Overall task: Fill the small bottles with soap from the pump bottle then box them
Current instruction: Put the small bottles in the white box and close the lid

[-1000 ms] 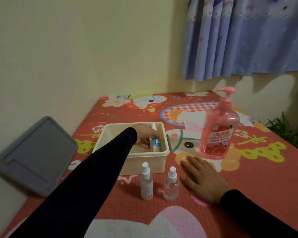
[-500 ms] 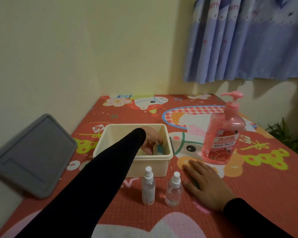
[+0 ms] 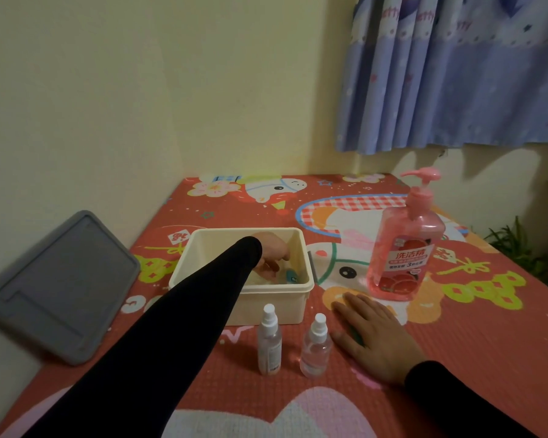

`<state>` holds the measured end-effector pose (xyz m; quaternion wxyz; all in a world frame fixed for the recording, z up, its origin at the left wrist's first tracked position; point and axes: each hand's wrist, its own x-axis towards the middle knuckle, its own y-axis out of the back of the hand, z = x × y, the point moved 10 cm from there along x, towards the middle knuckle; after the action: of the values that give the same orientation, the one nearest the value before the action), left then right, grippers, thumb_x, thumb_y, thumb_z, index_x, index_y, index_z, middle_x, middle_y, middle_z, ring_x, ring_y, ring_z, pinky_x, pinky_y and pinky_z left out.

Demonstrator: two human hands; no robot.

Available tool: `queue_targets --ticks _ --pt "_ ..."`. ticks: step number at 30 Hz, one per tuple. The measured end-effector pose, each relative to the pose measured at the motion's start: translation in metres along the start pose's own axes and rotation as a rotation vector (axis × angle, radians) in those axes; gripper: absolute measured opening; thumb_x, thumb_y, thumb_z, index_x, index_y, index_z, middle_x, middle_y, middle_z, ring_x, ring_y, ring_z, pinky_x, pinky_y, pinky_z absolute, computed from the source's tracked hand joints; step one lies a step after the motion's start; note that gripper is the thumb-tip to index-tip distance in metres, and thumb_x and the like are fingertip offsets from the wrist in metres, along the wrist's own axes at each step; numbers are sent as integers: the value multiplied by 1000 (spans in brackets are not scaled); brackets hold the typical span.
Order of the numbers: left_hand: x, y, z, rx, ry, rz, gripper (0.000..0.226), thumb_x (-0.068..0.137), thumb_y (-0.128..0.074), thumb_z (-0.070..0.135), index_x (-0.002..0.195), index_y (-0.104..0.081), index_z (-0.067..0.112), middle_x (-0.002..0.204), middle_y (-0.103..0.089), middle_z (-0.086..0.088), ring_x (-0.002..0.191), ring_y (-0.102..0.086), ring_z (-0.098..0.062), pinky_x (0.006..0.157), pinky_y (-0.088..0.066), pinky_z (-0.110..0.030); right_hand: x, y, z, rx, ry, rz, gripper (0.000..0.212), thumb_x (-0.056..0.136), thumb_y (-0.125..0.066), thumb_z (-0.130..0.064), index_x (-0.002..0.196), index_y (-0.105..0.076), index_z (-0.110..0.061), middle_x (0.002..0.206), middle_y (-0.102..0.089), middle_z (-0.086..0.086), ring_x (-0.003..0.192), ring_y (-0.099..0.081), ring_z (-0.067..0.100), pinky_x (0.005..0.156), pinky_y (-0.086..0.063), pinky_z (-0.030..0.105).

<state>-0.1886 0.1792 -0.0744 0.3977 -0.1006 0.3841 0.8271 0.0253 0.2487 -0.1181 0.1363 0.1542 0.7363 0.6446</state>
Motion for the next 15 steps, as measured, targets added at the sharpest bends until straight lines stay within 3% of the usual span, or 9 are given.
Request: queue_targets --ticks 2,5,10,13,15 --pt "-3 10 6 1 -50 55 22 93 -54 16 111 -55 3 98 -62 -15 75 -59 -24 75 -55 -31 1 0 0 -2 0 0 96 66 12 -80 151 -11 -41 162 -4 -8 150 0 13 119 -1 35" --pt "-17 23 19 99 -180 141 22 92 -54 19 105 -61 2 93 -60 -12 77 -56 -24 71 -49 -32 -1 2 -2 3 0 -2 94 68 9 -78 152 -11 -40 163 -4 -7 150 -1 13 119 0 35" --pt "-65 46 35 188 -450 316 38 93 -55 33 125 -59 14 123 -57 -2 110 -55 -21 90 -44 -31 0 1 -2 -1 4 0 93 70 6 -77 152 -14 -38 163 -6 -5 150 -2 15 119 0 34" --pt "-103 53 37 195 -583 377 34 94 -55 35 121 -61 15 114 -62 0 103 -57 -17 85 -46 -30 0 -1 -1 -15 7 3 86 76 -1 -77 152 -15 -37 163 -8 -3 150 -4 16 119 -2 35" --pt "-123 56 32 134 -628 384 30 93 -56 37 114 -64 17 104 -64 1 94 -59 -18 78 -49 -32 0 -1 -1 -17 8 -1 94 71 5 -78 152 -16 -36 163 -9 -2 150 -5 17 120 -3 36"
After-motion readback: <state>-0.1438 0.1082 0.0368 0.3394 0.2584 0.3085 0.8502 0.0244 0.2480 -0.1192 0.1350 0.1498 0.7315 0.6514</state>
